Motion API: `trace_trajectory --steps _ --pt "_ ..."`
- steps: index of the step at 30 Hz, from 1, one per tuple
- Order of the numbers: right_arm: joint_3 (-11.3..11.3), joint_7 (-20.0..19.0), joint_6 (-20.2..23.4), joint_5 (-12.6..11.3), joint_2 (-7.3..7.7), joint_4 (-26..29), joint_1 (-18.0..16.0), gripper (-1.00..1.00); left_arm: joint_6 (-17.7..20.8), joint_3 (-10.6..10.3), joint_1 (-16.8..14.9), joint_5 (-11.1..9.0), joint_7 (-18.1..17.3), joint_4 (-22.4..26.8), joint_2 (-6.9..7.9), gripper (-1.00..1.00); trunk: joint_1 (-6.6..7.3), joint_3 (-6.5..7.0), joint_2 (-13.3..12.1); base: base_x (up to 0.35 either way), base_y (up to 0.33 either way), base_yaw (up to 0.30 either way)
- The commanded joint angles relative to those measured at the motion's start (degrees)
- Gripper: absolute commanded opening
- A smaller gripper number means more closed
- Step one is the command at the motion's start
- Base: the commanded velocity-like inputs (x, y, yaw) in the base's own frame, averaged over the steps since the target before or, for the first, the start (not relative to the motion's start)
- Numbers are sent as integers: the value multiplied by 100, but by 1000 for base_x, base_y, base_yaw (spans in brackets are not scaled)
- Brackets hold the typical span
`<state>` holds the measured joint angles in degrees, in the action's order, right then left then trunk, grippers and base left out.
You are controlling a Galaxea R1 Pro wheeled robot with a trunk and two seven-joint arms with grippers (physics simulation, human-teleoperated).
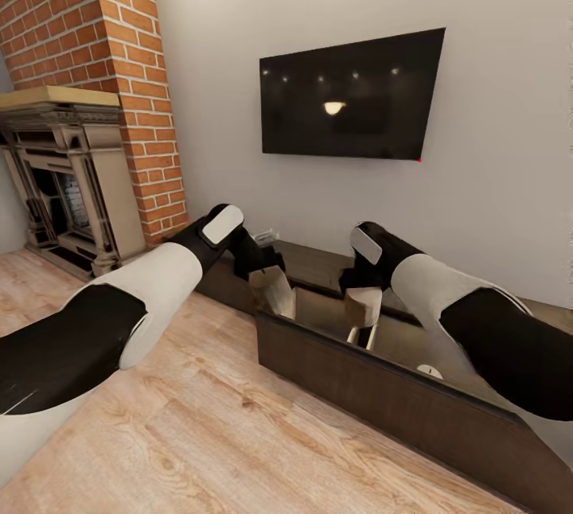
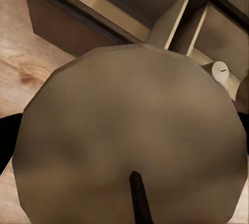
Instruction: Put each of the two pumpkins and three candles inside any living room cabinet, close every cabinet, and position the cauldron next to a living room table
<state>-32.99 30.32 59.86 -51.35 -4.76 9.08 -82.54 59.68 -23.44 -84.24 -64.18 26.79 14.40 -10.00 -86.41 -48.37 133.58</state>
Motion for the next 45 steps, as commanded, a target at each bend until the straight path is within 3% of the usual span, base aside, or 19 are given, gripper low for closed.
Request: trace_trajectory --steps 1,6,10,13,27,32,34,40,45 --pt "-113 -12 14 -102 71 7 -4 -100 0 -16 -4 -62 30 4 0 -100 1 -4 3 0 0 -181" --pt "-267 -101 13 -122 244 -389 1 -100 -15 -54 -5 -37 29 -6 0 -100 1 12 3 0 0 -245" --pt "-276 -374 -11 -135 548 -663 1 -100 -18 -68 -5 -34 36 -25 0 -100 1 29 3 0 0 -263" --pt "-277 -596 -10 -133 676 -703 1 -100 -18 -74 -5 -33 37 -37 0 -100 1 42 3 0 0 -247" --pt "-272 -840 -25 -128 981 -776 1 -100 -72 -97 -5 -17 50 -403 0 -100 1 110 3 0 0 -224" --pt "-283 -1107 -46 -100 1209 -776 1 -100 -530 -140 -5 29 -76 -428 0 -100 1 132 3 0 0 -166" --pt "-289 -1259 -58 -83 1279 -780 1 -100 -692 -230 0 116 -383 -437 0 -100 1 139 3 0 0 -131" --pt "-313 -1374 -88 -41 1286 -784 1 -100 -821 -507 26 538 -766 -527 0 -100 1 157 3 0 0 -107" --pt "-321 -1386 -85 26 1187 -777 1 -100 -834 -553 30 628 -576 -579 0 -100 1 169 3 0 0 -78"
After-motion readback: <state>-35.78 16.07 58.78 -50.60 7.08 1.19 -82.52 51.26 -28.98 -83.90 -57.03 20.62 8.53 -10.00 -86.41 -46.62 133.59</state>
